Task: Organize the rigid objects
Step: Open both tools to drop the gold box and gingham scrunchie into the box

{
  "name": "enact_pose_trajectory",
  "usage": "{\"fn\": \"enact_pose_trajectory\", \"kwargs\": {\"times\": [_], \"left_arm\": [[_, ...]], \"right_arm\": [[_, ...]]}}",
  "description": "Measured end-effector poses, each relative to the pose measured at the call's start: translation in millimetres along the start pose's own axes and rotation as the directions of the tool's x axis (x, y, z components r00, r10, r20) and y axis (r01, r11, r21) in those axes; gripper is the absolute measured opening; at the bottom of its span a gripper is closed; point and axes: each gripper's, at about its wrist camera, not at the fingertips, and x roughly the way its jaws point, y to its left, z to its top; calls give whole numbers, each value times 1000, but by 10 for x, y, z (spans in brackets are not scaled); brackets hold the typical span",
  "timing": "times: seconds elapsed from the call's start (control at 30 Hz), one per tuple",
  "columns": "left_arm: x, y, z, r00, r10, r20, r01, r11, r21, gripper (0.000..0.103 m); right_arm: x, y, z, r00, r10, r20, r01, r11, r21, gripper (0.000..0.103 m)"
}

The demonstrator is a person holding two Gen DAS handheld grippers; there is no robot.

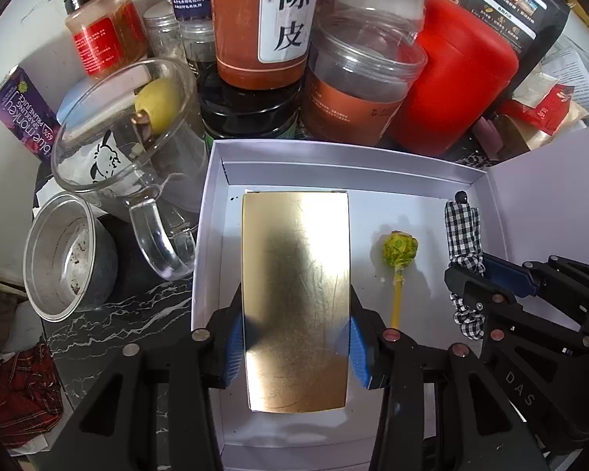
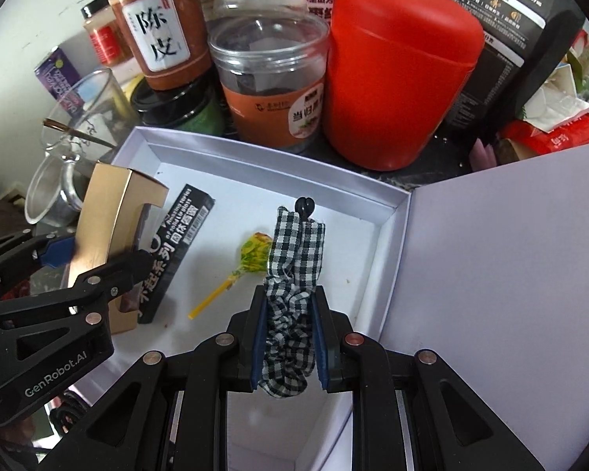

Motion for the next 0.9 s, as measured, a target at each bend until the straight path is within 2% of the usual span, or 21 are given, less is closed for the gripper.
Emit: {"fn": "enact_pose_trajectory", "kwargs": {"times": [0.47, 0.57, 0.67, 0.77, 0.83, 0.87, 0.9], "left_arm": [[175, -67, 22, 999, 49, -4, -49, 998, 25, 44], [212, -92, 57, 999, 30, -14, -30, 999, 22, 44], [214, -103, 66, 999, 33, -24, -32, 999, 23, 44], [169, -118, 73, 999, 48, -26, -47, 999, 27, 51], [126, -117, 90, 999, 44, -23, -44, 999, 21, 68], [94, -113, 100, 999, 42, -15, -41, 999, 17, 81], [60, -115, 108, 999, 39, -6, -39, 999, 16, 83]], "right_arm": [[127, 40, 31, 997, -81, -14, 81, 997, 0, 23], [156, 76, 61, 996, -90, -16, 90, 996, 2, 23], [118, 78, 73, 994, -105, -16, 105, 994, 6, 30], [40, 74, 78, 992, -126, -12, 126, 992, 12, 37], [-7, 69, 87, 991, -133, -9, 133, 991, 17, 39], [-36, 65, 89, 991, -137, -8, 137, 990, 21, 40], [-70, 59, 88, 990, -139, -5, 139, 990, 25, 40]]}}
